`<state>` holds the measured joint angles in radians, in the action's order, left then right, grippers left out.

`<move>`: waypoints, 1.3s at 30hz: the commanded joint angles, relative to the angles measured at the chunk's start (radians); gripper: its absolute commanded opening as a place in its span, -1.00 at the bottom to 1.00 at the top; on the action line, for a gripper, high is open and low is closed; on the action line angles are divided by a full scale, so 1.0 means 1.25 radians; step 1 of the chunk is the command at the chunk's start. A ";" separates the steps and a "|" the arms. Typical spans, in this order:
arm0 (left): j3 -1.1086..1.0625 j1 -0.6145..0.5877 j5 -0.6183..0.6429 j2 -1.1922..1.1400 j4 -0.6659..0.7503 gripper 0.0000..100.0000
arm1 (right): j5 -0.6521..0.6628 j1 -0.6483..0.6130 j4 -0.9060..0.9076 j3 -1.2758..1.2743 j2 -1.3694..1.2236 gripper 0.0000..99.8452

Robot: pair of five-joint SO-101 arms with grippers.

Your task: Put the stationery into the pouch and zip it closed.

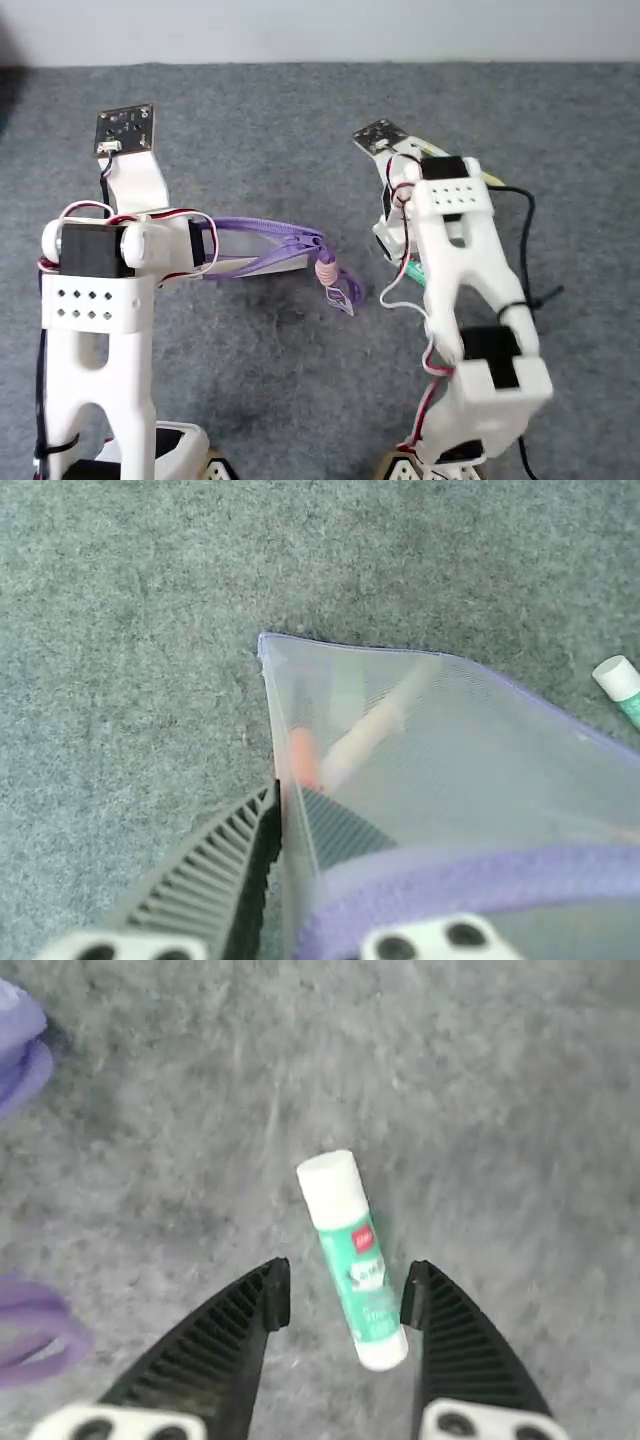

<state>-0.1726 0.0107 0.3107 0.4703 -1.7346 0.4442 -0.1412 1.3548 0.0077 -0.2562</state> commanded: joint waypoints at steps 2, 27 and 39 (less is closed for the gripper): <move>0.019 0.000 0.006 0.000 -0.009 -0.98 | 0.018 0.006 0.004 0.086 -0.080 -0.62; 0.018 0.000 0.006 -0.006 -0.009 -0.98 | 0.011 -0.003 0.138 0.259 -0.042 -0.98; 0.018 0.000 0.006 -0.002 -0.009 -0.98 | -0.215 -0.115 0.298 0.257 0.419 -0.98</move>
<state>-0.1726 0.0107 0.3107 0.4703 -1.7346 0.2616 -0.2194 1.7001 0.2915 0.0997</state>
